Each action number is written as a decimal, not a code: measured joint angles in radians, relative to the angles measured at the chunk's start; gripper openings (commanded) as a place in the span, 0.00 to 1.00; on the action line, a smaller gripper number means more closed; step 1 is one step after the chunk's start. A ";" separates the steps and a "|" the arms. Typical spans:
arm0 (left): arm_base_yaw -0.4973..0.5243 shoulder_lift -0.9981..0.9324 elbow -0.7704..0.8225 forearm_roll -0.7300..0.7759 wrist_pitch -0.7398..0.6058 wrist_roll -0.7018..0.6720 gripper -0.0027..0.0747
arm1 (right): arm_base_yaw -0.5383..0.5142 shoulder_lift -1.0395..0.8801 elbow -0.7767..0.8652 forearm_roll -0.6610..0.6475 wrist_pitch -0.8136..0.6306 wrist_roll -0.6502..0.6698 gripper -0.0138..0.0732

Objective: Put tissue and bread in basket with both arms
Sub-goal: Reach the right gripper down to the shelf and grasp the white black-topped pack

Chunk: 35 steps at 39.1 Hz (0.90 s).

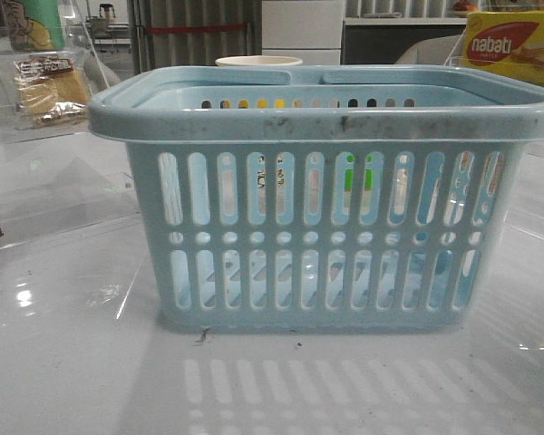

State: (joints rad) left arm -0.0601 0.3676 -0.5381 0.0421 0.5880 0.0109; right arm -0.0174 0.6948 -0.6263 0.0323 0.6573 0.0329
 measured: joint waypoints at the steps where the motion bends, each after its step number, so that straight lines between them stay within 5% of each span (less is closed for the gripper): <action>1: 0.000 0.000 0.000 0.000 0.000 0.000 0.32 | 0.000 0.001 0.000 0.000 0.000 0.000 0.43; 5: 0.000 0.000 0.000 0.000 0.007 0.000 0.54 | 0.001 0.001 0.000 -0.002 0.000 0.000 0.63; 9: 0.000 0.000 0.000 0.000 0.021 0.000 0.67 | 0.002 0.003 0.000 -0.018 -0.002 0.000 0.71; 19: 0.000 0.000 0.000 0.000 0.032 0.000 0.67 | -0.008 0.111 -0.041 -0.032 -0.055 0.000 0.71; 35: 0.000 0.000 0.000 0.000 0.032 -0.002 0.66 | -0.160 0.647 -0.570 -0.038 0.022 0.000 0.70</action>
State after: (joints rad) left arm -0.0601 0.3676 -0.5381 0.0421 0.6197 0.0084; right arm -0.1775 1.3421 -1.1960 -0.0055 0.6796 0.0329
